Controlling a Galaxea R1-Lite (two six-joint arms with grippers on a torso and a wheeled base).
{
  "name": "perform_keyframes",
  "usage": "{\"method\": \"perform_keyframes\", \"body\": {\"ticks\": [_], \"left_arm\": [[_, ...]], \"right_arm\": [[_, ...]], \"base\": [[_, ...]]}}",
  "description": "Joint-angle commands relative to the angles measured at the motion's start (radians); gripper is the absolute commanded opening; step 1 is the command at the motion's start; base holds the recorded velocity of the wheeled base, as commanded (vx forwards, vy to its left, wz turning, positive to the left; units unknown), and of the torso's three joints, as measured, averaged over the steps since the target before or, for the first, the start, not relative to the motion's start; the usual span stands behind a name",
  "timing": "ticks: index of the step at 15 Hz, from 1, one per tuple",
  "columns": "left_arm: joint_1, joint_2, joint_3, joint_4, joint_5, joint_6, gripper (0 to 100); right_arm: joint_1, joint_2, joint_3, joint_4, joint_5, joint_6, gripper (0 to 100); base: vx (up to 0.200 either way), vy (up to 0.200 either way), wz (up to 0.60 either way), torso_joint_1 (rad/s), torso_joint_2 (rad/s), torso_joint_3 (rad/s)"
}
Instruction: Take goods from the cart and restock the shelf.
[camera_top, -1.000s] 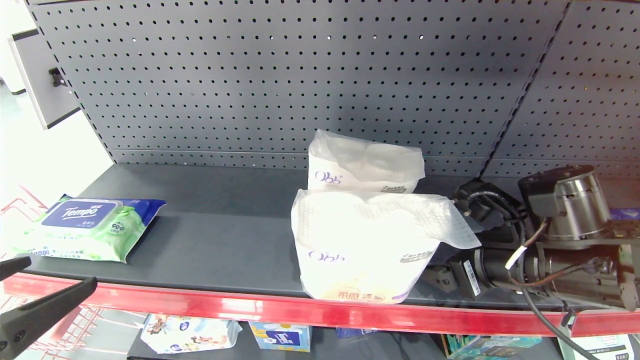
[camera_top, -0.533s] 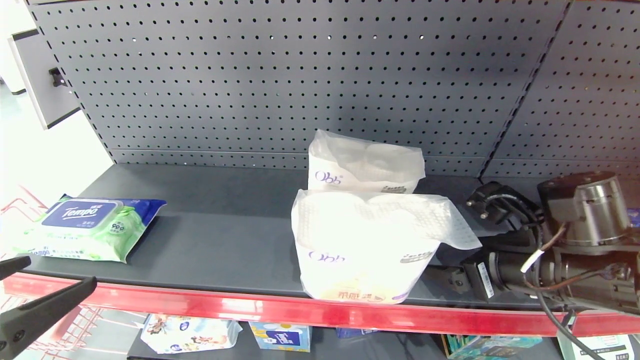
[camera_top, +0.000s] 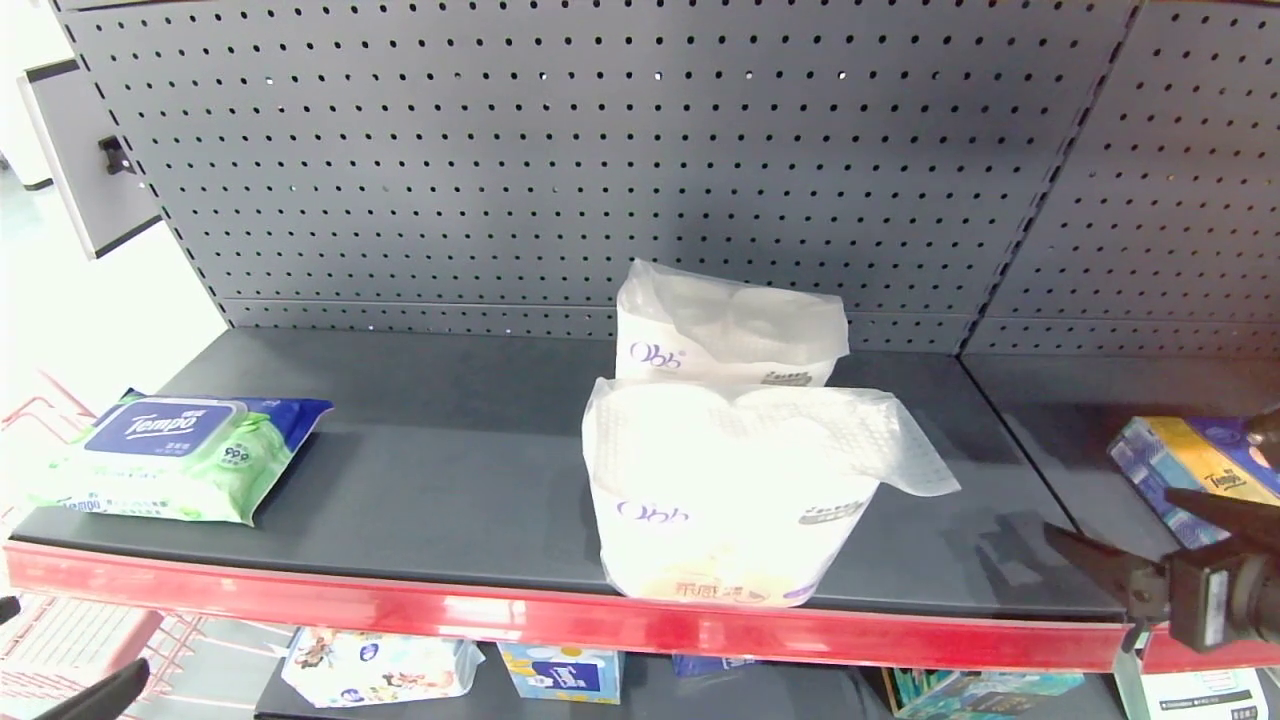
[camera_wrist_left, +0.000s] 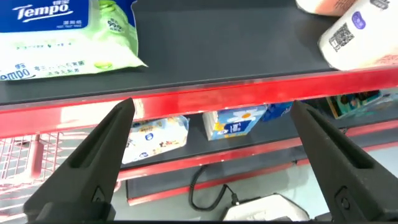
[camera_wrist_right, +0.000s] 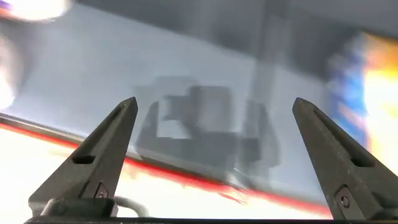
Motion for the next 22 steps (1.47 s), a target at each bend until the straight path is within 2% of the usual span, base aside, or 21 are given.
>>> {"method": "perform_keyframes", "body": {"ticks": [1, 2, 3, 4, 5, 6, 7, 8, 10, 11, 12, 13, 14, 15, 16, 18, 19, 20, 21, 22], "left_arm": [[0.001, -0.085, 0.006, 0.002, 0.009, 0.001, 100], [0.004, -0.119, 0.003, 0.016, 0.035, 0.001, 100], [0.019, -0.156, -0.005, 0.063, 0.097, 0.001, 100], [0.035, -0.182, -0.008, 0.103, 0.126, 0.001, 100], [0.092, -0.289, -0.020, 0.274, 0.139, 0.001, 100], [0.153, -0.340, -0.031, 0.399, 0.139, -0.004, 100], [0.219, -0.378, -0.026, 0.473, 0.136, -0.015, 100], [0.265, -0.433, 0.015, 0.488, 0.132, -0.030, 100], [0.277, -0.541, 0.098, 0.490, 0.123, -0.027, 100], [0.302, -0.581, 0.156, 0.421, 0.004, -0.030, 100], [0.305, -0.591, 0.213, 0.309, -0.086, -0.029, 100], [0.305, -0.591, 0.213, 0.309, -0.086, -0.029, 100], [0.305, -0.591, 0.370, 0.010, -0.094, 0.025, 100], [0.305, -0.591, 0.399, -0.065, -0.086, 0.048, 100], [0.305, -0.591, 0.407, -0.073, -0.055, 0.050, 100], [0.305, -0.591, 0.410, -0.078, 0.050, 0.042, 100], [0.305, -0.591, 0.414, -0.081, 0.038, 0.053, 100], [0.305, -0.591, 0.430, -0.111, -0.025, 0.065, 100], [0.305, -0.591, 0.453, -0.167, -0.123, 0.067, 100], [0.305, -0.591, 0.471, -0.203, -0.180, 0.068, 100]], "right_arm": [[-0.054, -0.210, 0.034, 0.042, -0.080, -0.011, 100], [-0.056, -0.284, 0.034, 0.062, -0.113, -0.011, 100], [-0.060, -0.368, 0.029, 0.105, -0.152, -0.012, 100], [-0.069, -0.416, 0.020, 0.150, -0.178, -0.014, 100], [-0.122, -0.560, -0.020, 0.351, -0.251, -0.014, 100], [-0.177, -0.652, -0.050, 0.512, -0.270, -0.014, 100], [-0.237, -0.738, -0.067, 0.647, -0.267, -0.014, 100], [-0.278, -0.823, -0.055, 0.731, -0.259, -0.014, 100], [-0.284, -0.948, 0.023, 0.754, -0.216, -0.016, 100], [-0.260, -0.993, 0.105, 0.724, -0.118, 0.001, 100], [-0.237, -1.036, 0.160, 0.653, -0.064, -0.008, 100], [-0.237, -1.036, 0.160, 0.653, -0.064, -0.008, 100], [-0.237, -1.036, 0.218, 0.533, 0.063, -0.011, 100], [-0.237, -1.036, 0.255, 0.458, 0.066, -0.011, 100], [-0.237, -1.036, 0.312, 0.331, 0.065, -0.011, 100], [-0.237, -1.036, 0.373, 0.190, 0.060, 0.004, 100], [-0.237, -1.036, 0.372, 0.190, 0.062, 0.023, 100], [-0.237, -1.036, 0.370, 0.194, 0.074, 0.066, 100], [-0.237, -1.036, 0.362, 0.220, 0.103, 0.092, 100], [-0.237, -1.036, 0.356, 0.239, 0.109, 0.093, 100]], "base": [[0.000, 0.000, 0.00, 0.000, 0.00, 0.000], [0.000, 0.000, 0.00, 0.000, 0.00, 0.000], [0.000, 0.000, 0.00, 0.000, 0.00, 0.000], [0.000, 0.000, 0.00, 0.000, 0.00, 0.000], [0.000, 0.000, 0.00, 0.000, 0.00, 0.000], [0.000, 0.000, 0.00, 0.000, 0.00, 0.000], [0.000, 0.000, 0.00, 0.000, 0.00, 0.000], [0.000, 0.000, 0.00, 0.000, 0.00, 0.000], [0.000, 0.000, 0.00, 0.000, 0.00, 0.000], [0.000, 0.000, 0.00, 0.000, 0.00, 0.000], [0.000, 0.000, 0.00, 0.000, 0.00, 0.000], [0.000, 0.000, 0.00, 0.000, 0.00, 0.000], [0.000, 0.000, 0.00, 0.000, 0.00, 0.000], [0.000, 0.000, 0.00, 0.000, 0.00, 0.000], [0.000, 0.000, 0.00, 0.000, 0.00, 0.000], [0.000, 0.000, 0.00, 0.000, 0.00, 0.000], [0.000, 0.000, 0.00, 0.000, 0.00, 0.000], [0.000, 0.000, 0.00, 0.000, 0.00, 0.000], [0.000, 0.000, 0.00, 0.000, 0.00, 0.000], [0.000, 0.000, 0.00, 0.000, 0.00, 0.000]]}}
